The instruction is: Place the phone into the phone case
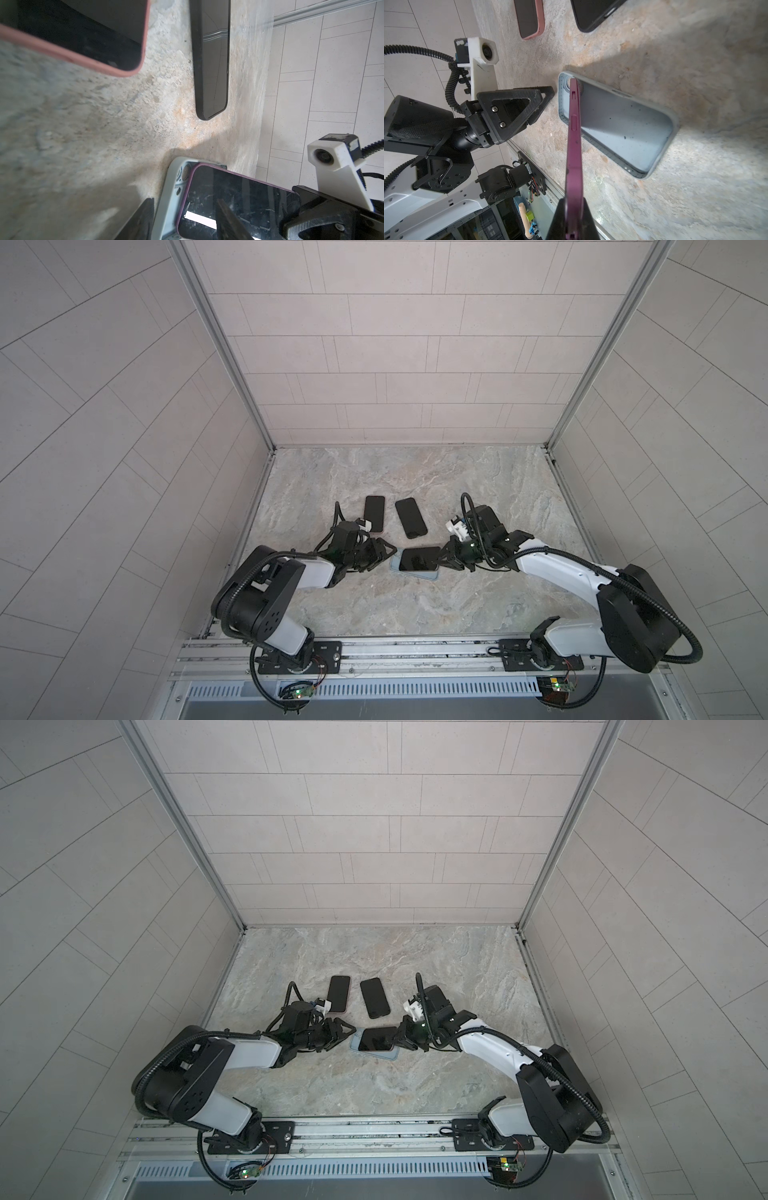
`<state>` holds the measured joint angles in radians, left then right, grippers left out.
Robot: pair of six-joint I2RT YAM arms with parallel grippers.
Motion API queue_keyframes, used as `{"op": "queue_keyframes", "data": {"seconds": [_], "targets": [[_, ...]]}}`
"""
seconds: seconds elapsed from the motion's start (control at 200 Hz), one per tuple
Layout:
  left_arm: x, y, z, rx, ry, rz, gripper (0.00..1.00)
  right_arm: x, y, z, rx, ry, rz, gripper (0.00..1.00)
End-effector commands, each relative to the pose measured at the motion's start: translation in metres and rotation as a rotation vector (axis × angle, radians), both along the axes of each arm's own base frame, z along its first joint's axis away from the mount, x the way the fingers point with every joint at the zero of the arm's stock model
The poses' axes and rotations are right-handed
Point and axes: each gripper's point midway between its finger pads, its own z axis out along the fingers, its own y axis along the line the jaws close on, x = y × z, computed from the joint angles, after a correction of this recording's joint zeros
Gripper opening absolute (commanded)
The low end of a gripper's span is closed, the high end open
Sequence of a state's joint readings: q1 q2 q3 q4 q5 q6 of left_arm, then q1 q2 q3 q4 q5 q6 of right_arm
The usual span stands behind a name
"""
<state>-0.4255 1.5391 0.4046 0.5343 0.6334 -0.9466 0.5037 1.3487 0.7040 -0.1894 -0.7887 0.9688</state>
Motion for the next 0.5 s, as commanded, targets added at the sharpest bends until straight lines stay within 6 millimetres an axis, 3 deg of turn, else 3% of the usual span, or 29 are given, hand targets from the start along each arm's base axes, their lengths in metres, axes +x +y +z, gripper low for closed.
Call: {"op": "queue_keyframes", "data": {"seconds": [0.0, 0.22, 0.495], "targets": [[0.006, -0.003, 0.006, -0.020, -0.008, -0.001, 0.55, 0.000, 0.001, 0.000, 0.010, -0.001, 0.008, 0.03], [0.006, -0.004, 0.004, -0.025, -0.001, -0.006, 0.55, 0.000, 0.001, -0.006, -0.005, 0.012, 0.014, 0.12], [0.007, -0.005, 0.003, -0.033, 0.003, -0.009, 0.55, 0.005, -0.002, -0.022, -0.047, 0.043, -0.019, 0.16]]}}
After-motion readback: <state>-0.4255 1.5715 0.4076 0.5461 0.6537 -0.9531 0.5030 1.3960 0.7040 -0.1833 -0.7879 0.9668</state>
